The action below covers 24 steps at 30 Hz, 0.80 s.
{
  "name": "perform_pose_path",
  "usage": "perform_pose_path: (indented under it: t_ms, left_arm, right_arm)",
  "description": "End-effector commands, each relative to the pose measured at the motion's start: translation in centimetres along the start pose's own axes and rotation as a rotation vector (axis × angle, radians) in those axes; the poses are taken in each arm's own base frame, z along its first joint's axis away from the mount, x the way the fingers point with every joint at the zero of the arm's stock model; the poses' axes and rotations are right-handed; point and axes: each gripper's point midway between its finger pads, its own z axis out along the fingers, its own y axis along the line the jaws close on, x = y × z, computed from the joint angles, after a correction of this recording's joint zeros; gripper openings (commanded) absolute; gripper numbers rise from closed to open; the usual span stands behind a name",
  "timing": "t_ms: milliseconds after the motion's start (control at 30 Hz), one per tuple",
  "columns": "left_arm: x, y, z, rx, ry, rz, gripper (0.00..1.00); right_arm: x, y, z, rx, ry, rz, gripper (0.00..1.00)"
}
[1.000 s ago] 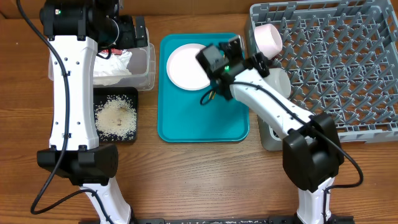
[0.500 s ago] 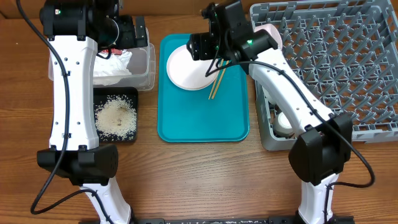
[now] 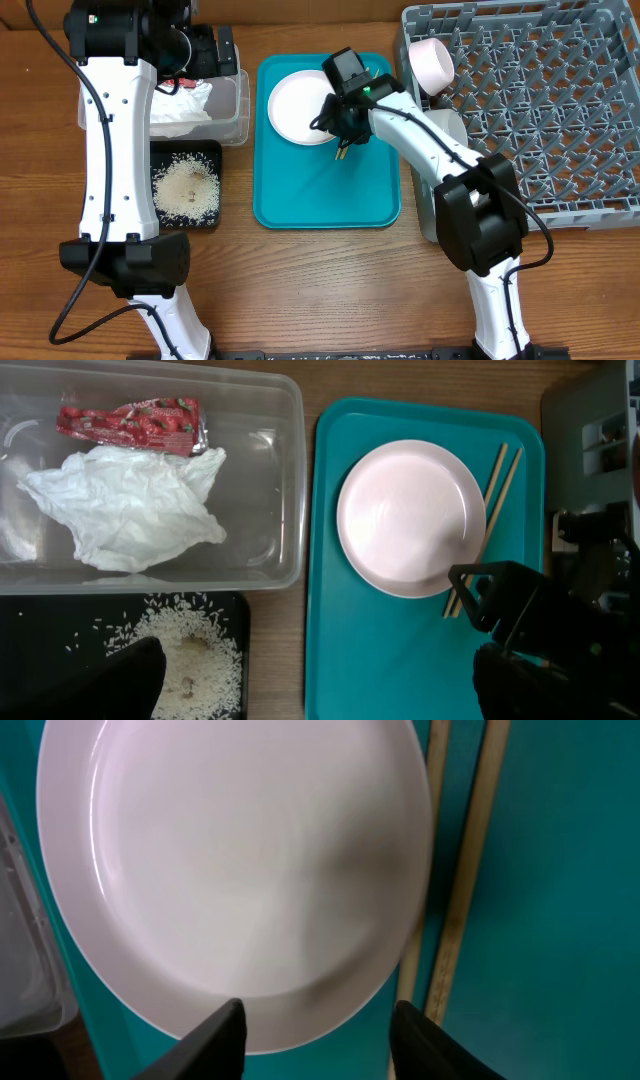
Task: Sort waste into correct bins and load items into the dishwasher
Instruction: 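Grasp the white plate edge with the right gripper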
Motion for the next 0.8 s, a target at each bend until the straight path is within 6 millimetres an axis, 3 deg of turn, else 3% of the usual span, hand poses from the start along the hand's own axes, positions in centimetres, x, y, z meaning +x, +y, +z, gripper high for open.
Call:
perform_pose_path:
  t_ms: [0, 233, 767]
  left_arm:
    - [-0.1, -0.2, 0.3, -0.004, 0.002, -0.008, 1.00]
    - [-0.1, -0.2, 0.3, -0.004, 0.002, -0.008, 1.00]
    - [-0.1, -0.2, 0.3, -0.003, 0.002, -0.008, 1.00]
  right_arm:
    - [0.1, 0.0, -0.1, 0.025, -0.024, 0.069, 0.43]
    - [1.6, -0.4, 1.8, 0.070, -0.006, 0.106, 0.41]
    - [2.9, -1.5, 5.1, 0.104, 0.040, 0.161, 0.31]
